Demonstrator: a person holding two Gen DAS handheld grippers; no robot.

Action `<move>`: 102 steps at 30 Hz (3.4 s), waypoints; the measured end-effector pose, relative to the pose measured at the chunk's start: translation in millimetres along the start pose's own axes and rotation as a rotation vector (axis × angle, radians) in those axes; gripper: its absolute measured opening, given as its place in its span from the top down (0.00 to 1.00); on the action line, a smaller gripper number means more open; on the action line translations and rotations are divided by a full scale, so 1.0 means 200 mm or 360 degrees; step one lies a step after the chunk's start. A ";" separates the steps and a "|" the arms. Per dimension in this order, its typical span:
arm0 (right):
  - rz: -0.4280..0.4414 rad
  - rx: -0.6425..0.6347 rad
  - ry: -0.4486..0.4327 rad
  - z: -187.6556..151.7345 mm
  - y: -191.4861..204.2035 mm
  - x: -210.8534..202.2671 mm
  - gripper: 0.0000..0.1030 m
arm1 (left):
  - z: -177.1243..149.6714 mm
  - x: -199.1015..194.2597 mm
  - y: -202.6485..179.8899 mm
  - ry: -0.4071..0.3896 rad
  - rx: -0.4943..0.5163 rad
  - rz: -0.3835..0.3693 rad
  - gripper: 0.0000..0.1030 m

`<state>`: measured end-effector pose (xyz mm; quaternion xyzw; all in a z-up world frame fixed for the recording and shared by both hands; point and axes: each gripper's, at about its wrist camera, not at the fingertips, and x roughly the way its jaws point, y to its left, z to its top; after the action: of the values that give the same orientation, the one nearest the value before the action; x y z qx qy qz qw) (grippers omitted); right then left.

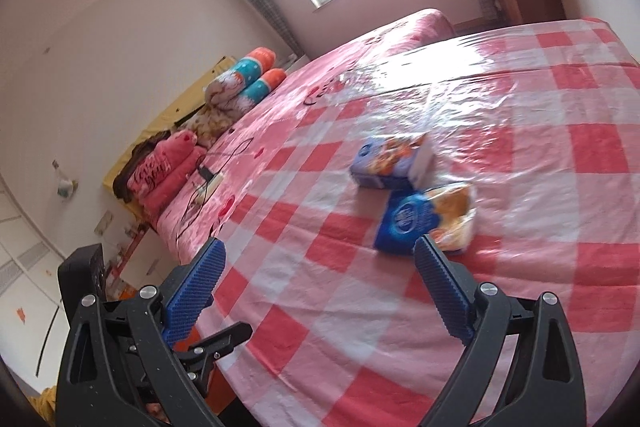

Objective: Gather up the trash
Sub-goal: 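Move both open tools back to the two blue tissue packs on the sheet, then grasp the lavender bear-print tissue pack with the left tool and lift it, then grasp the blue Vinda tissue pack with the right tool while the left holds its pack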

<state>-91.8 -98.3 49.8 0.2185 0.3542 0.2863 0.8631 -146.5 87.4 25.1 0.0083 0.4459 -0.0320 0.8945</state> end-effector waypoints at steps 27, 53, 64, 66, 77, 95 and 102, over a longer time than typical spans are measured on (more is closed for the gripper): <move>-0.0075 0.0263 -0.0163 0.12 -0.37 -0.20 0.09 | 0.53 0.32 -0.40 -0.0085 0.0210 -0.0206 0.18; -0.0290 0.0024 0.0065 0.09 -0.23 0.06 0.08 | 0.73 0.68 -0.34 -0.0042 0.0133 -0.0254 0.18; -0.0406 -0.0051 0.0166 0.09 -0.22 0.19 0.08 | 0.71 0.66 -0.31 -0.0081 0.0109 -0.0216 0.29; -0.0439 -0.0091 0.0179 0.09 -0.21 0.21 0.08 | 0.71 0.66 -0.29 -0.0082 0.0092 -0.0207 0.29; -0.0647 -0.0288 0.0265 0.10 -0.13 0.35 0.08 | 0.70 0.62 -0.14 -0.0115 0.0013 -0.0101 0.30; -0.0831 -0.0515 0.0395 0.11 -0.06 0.52 0.10 | 0.67 0.58 -0.04 -0.0147 -0.0017 -0.0006 0.30; -0.0797 -0.0600 0.0386 0.09 -0.02 0.52 0.27 | 0.64 0.56 -0.01 -0.0138 -0.0027 0.0005 0.30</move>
<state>-16.0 -37.0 9.5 -0.0744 0.4378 0.1497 0.8834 23.4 73.6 12.2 -0.0001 0.4070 -0.0273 0.9130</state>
